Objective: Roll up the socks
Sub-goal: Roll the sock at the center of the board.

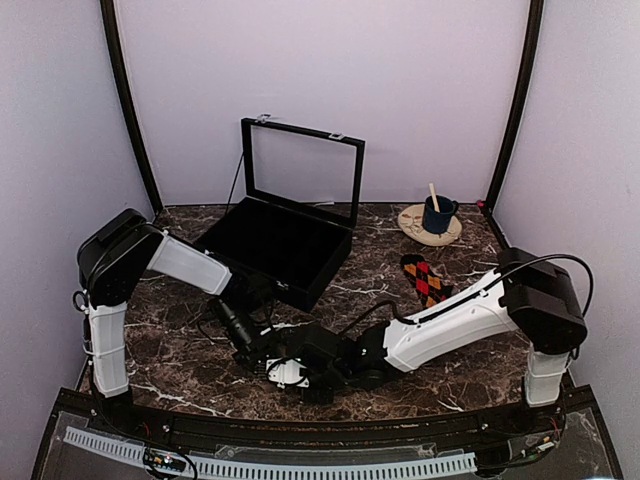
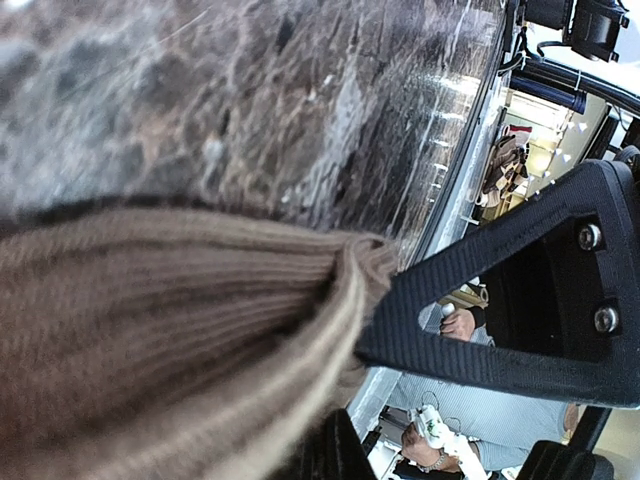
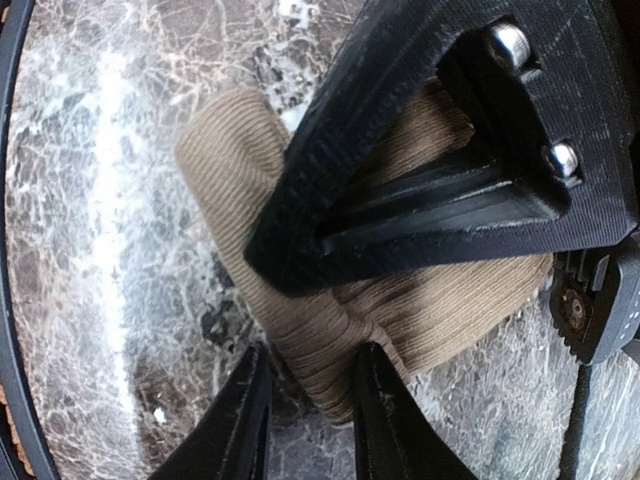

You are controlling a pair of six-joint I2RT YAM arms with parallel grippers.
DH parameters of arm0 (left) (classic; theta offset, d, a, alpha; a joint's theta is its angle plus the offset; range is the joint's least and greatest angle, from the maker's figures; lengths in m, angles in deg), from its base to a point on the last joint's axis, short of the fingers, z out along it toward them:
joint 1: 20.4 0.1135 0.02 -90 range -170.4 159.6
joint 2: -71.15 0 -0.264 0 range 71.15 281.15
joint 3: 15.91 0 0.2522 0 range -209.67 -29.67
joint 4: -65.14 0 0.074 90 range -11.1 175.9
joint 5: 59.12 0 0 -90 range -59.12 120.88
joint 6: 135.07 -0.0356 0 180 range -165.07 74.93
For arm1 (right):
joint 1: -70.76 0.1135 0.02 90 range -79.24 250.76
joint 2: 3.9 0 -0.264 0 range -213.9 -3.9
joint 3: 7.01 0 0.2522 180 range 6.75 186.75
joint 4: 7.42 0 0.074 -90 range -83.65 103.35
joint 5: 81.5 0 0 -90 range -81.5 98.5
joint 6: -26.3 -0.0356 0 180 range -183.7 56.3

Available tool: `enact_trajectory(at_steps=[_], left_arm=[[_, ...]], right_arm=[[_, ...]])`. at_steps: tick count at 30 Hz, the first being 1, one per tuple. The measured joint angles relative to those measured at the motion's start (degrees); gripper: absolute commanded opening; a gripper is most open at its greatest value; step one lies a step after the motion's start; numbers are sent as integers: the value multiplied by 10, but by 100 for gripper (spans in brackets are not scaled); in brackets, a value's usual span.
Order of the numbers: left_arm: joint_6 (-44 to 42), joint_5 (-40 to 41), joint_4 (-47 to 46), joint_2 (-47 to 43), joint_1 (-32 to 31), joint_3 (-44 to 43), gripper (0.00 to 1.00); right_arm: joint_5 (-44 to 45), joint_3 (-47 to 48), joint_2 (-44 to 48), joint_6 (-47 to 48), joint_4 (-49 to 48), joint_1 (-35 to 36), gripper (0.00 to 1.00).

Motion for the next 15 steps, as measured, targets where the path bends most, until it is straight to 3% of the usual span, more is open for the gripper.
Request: enact_trajectory(at_steps=[8,15], left_arm=[[-5,3,10,1,5,-1,0],[-7,5,17,1,11,-3,0]], right_arm=[[-17,26,-22,-1,-5,-7,23],[-37,37,-32,-13,-4,-18,7]])
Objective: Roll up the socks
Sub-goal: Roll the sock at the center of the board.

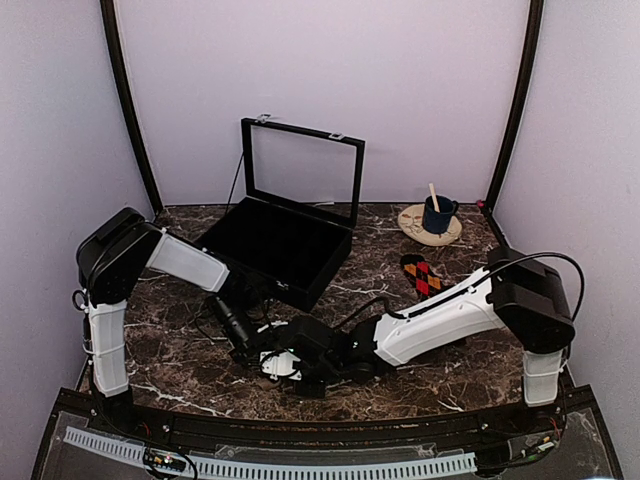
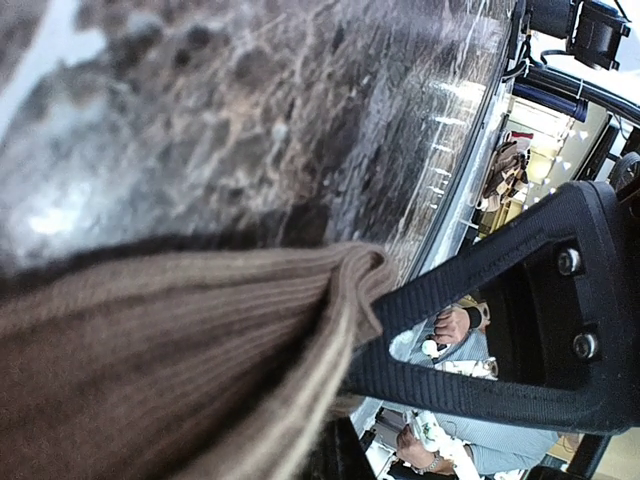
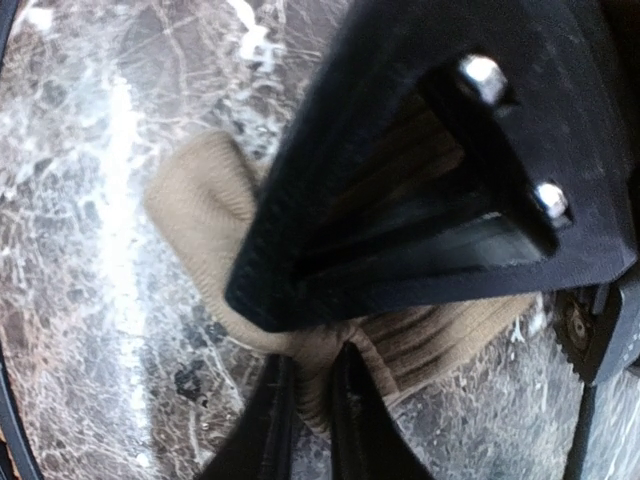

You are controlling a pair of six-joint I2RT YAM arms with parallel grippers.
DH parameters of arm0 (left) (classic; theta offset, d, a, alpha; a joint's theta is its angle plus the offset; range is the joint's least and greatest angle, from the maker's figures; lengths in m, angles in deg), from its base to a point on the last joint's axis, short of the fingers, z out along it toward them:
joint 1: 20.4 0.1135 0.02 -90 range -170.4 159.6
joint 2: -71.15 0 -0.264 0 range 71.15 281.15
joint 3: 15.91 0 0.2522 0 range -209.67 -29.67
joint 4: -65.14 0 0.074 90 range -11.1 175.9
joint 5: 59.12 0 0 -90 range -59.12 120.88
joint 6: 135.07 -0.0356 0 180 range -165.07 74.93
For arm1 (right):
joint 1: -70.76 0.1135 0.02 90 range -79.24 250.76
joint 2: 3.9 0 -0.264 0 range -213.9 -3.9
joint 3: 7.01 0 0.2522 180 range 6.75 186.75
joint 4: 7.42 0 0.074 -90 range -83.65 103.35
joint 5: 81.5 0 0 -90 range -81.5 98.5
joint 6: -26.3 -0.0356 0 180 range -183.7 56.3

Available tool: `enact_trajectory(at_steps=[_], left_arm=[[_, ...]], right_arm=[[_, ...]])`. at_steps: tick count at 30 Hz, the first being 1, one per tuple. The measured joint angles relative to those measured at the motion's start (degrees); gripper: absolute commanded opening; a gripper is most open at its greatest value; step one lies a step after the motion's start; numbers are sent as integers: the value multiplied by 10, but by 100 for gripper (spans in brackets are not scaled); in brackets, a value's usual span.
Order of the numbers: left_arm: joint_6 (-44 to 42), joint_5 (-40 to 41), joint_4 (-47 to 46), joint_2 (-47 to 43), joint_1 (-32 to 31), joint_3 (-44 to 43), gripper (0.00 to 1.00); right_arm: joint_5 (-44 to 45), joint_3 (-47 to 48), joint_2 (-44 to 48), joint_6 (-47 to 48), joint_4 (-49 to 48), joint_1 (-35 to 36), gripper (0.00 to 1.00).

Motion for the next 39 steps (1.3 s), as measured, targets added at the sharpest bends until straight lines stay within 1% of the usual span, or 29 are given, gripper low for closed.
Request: enact_trajectory(at_steps=[1,3,5,10,16,23,32,36,39], left_arm=[[0,1,0,0,1,-1,1],[0,3,1,0,3,-1,6],[4,5,1,0,6,-1,9],[34,23,-23,-26,8,14,23],[89,76,-92,-111,21,56,30],[152,141,-159,-219,24,101,31],[228,269,-222,-371,23,190,30],[257,344,-236,-448,7,220,30],[277,404,-248,-500,-21,243,30]], right_arm=[[-3,1,-1,-2,0,-1,4],[-9,2,-1,-7,2,-3,0],[-14,3,-1,-14,3,-5,0],[-28,3,-1,-28,5,-6,0],[-37,6,-1,-49,10,-9,0],[-54,35,-4,-89,66,-10,0],[-107,102,-24,-149,171,-12,0],[-146,128,-34,-177,213,-19,0],[-186,142,-41,-200,240,-30,0]])
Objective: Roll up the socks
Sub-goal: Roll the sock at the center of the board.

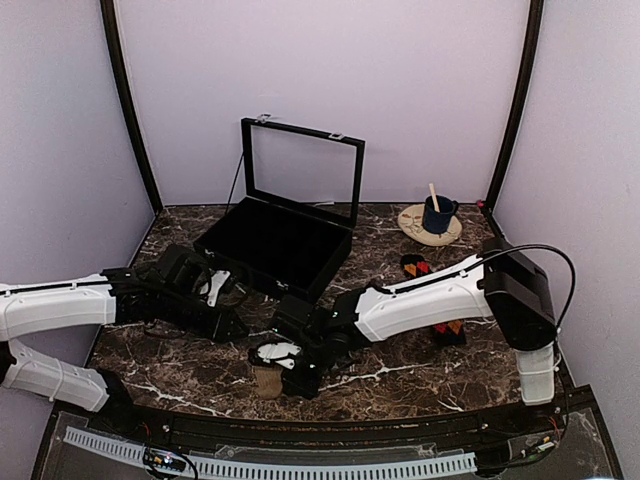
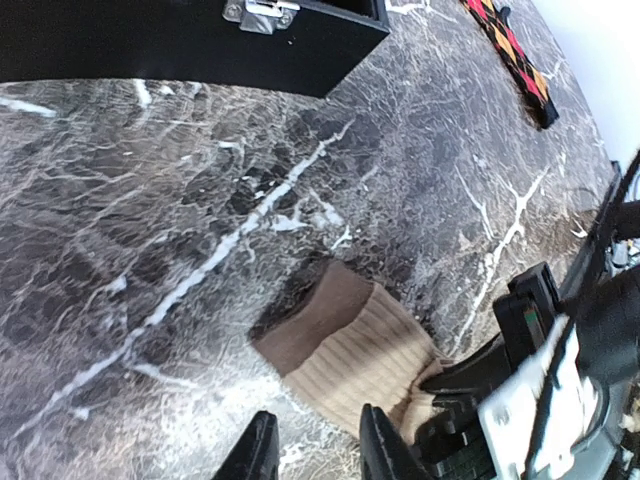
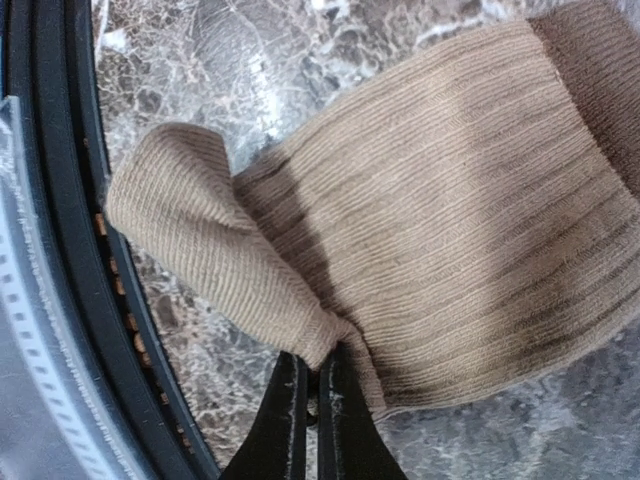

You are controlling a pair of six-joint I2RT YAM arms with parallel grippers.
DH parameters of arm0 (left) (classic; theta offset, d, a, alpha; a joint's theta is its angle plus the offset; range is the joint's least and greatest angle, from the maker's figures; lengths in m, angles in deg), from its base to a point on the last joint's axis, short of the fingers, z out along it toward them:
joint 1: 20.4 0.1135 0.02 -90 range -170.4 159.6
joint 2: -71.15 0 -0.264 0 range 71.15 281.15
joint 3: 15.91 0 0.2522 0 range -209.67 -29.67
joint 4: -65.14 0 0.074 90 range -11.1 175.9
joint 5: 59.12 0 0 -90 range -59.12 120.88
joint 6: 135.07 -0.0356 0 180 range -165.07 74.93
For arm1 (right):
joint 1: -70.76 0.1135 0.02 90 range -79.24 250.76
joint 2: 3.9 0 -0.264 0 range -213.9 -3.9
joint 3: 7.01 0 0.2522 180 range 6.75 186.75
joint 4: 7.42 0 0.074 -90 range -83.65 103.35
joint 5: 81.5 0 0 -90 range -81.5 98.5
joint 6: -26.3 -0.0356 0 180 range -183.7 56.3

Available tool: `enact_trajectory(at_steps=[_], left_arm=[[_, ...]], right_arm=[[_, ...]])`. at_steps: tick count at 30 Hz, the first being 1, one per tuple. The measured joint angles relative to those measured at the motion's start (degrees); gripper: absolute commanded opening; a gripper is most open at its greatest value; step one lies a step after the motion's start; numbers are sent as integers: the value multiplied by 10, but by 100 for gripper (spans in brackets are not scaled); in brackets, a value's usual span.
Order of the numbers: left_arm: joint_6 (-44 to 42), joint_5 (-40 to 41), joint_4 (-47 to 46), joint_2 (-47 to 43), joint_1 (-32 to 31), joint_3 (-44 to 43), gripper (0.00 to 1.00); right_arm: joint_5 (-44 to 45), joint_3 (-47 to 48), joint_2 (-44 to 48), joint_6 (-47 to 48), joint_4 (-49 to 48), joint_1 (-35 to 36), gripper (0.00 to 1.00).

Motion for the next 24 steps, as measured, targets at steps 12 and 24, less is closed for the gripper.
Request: enact_trajectory(at_steps=[12,24], left_arm=[[58,191,-30,-90,-161,41,30],[29,272,-40,2,-336,-1,30]], right_arm=[[-175,24,-31,-71,56,-63,0],[-260,79,-77,-83,121,-92,0]])
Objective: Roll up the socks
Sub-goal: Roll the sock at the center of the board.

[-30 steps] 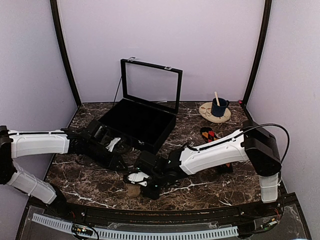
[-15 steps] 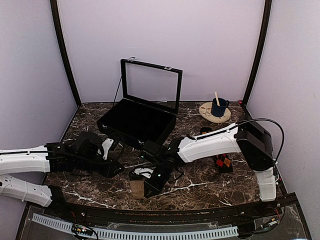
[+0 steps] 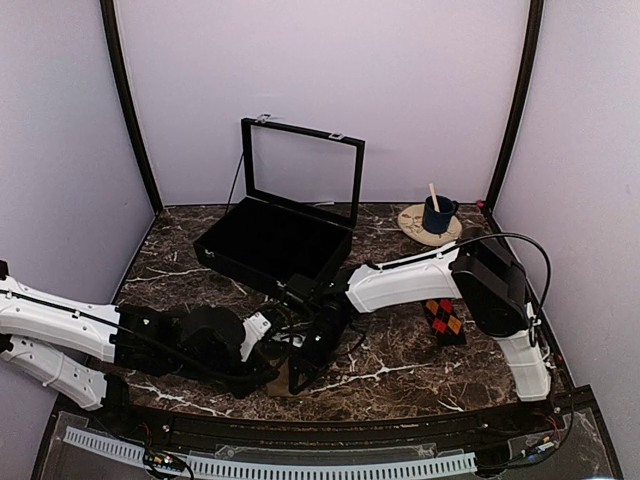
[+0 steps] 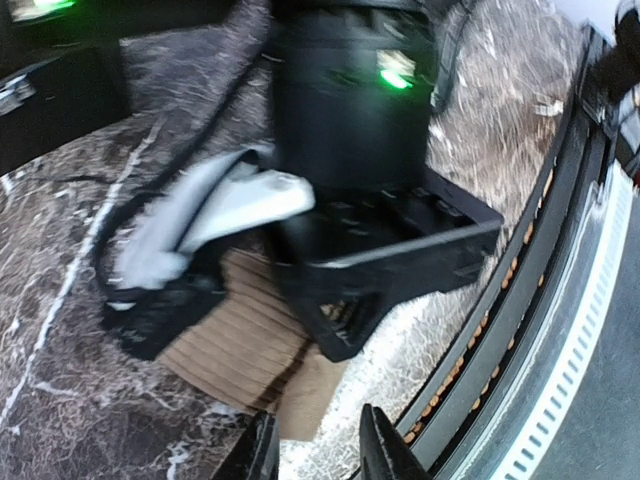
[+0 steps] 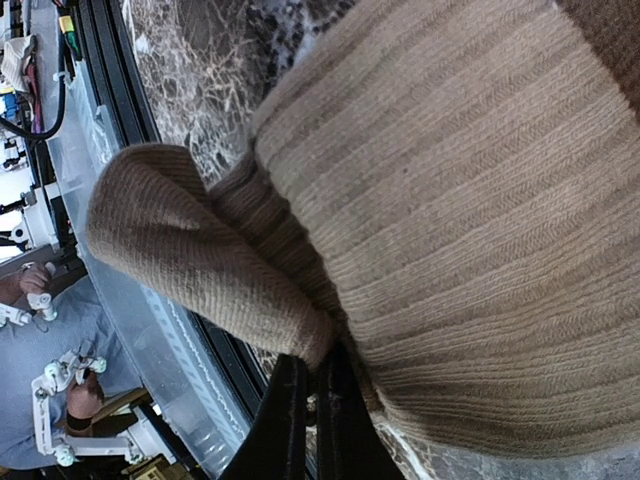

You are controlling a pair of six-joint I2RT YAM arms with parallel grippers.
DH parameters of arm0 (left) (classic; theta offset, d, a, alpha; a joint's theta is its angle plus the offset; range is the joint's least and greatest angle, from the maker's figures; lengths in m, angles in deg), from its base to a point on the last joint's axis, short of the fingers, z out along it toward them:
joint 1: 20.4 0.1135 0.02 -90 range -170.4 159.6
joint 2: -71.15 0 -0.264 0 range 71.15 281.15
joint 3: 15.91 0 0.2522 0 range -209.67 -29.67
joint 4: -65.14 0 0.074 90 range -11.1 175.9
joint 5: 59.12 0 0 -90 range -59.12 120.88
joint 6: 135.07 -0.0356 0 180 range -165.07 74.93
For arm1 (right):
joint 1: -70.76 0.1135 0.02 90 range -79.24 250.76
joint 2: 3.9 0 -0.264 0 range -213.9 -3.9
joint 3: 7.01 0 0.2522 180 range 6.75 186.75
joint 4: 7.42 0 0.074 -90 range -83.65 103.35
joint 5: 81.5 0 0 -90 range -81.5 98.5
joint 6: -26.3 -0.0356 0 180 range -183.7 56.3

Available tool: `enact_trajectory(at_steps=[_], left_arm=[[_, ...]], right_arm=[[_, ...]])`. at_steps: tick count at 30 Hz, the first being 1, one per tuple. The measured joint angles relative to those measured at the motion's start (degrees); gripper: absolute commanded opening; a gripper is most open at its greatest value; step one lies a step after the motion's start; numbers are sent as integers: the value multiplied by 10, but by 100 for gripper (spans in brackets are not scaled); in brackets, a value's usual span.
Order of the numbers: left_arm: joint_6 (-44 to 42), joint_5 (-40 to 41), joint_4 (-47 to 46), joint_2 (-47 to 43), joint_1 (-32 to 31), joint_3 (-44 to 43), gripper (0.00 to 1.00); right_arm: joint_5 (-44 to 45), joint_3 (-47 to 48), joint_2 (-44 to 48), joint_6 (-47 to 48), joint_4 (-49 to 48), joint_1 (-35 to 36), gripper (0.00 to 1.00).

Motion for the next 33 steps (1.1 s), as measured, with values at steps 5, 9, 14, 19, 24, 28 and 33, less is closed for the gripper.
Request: enact_trajectory(at_steps=[5,9,14,19,24,28,33], left_arm=[[-24,10,13,61,-30,-28,33],[-38,15,26,104,-42,-42,35],[-55,23,46,130,-44,-47,35],[-73,23,54,156,-44,-56,35],[-94,22,58,169,-44,-67,36],[-113,19,60,191,-44,-84,36],[-126,11,61,209,-45,-94,35]], right_arm=[[-10,15,-10,4,21,-3,0],[-17,18,-13,11,32,-6,0],[-22,19,-14,14,42,-6,0],[-24,19,-14,18,46,-7,0],[-26,18,-14,22,49,-8,0],[-28,18,-14,24,52,-9,0],[-31,18,-14,28,56,-9,0]])
